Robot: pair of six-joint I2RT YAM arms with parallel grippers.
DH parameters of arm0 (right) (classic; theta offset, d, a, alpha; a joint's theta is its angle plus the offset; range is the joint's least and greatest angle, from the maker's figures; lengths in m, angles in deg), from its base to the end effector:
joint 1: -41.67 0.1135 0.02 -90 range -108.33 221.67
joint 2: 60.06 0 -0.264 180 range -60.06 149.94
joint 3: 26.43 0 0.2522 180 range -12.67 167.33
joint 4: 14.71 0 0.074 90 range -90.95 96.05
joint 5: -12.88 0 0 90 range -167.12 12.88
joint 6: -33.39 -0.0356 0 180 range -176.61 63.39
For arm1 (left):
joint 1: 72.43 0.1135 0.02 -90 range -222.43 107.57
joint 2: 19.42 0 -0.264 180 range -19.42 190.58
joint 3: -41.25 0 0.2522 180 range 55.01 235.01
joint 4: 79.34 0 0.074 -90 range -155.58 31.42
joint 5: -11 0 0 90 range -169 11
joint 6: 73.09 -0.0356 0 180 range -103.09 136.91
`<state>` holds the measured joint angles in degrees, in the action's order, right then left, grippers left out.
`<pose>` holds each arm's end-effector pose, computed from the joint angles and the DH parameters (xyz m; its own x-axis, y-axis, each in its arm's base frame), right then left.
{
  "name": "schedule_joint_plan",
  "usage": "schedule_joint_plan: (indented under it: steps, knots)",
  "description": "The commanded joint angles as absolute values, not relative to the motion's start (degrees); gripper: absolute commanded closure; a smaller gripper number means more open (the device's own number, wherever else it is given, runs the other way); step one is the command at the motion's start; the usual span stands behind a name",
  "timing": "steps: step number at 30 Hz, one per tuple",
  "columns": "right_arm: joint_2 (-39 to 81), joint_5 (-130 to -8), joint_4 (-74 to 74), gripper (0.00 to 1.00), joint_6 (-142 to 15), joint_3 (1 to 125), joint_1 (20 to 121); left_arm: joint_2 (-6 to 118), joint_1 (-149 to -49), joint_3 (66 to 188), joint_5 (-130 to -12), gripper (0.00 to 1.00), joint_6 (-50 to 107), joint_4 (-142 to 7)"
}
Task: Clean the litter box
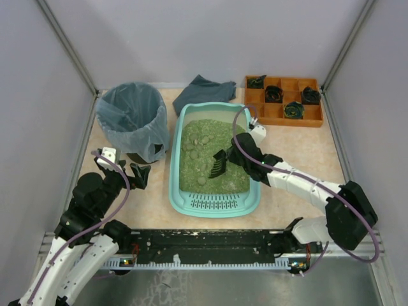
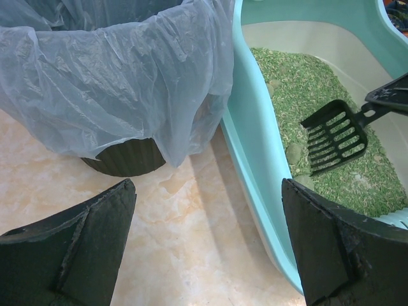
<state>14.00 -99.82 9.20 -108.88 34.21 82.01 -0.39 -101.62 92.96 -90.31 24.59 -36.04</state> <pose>0.2206 0.1693 0.2440 -0.5702 0.4730 -0.6717 0.1433 0.8623 0.4857 0.0818 -0.0377 0.3157 -0.2009 -0.0379 -0.9789 0.2857 0.9536 -0.0955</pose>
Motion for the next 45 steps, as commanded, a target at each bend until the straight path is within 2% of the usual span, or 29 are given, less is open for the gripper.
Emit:
schedule_joint_plan:
  steps: [1,7,14,31,45]
  knots:
    - [18.3,-99.0,4.88,1.0,-117.54,32.76,87.83,-0.1,-101.41,92.68,-89.84,0.0,24.28,-37.54]
    - [25.84,-100.13,0.45,1.0,-128.9,34.23,90.93,-0.19,-101.4,92.71,-90.16,0.0,24.39,-37.45]
    - [31.38,-95.69,-7.19,1.0,-132.07,35.84,91.02,-0.49,-101.36,92.7,-90.5,0.0,24.57,-37.37]
    - [12.47,-97.46,-10.71,1.0,-135.12,24.87,86.55,-1.48,-101.29,92.6,-91.43,0.0,24.95,-37.1]
    - [-1.88,-93.89,-15.72,1.0,-131.96,17.49,81.7,-1.76,-101.38,92.62,-91.83,0.0,25.0,-37.01]
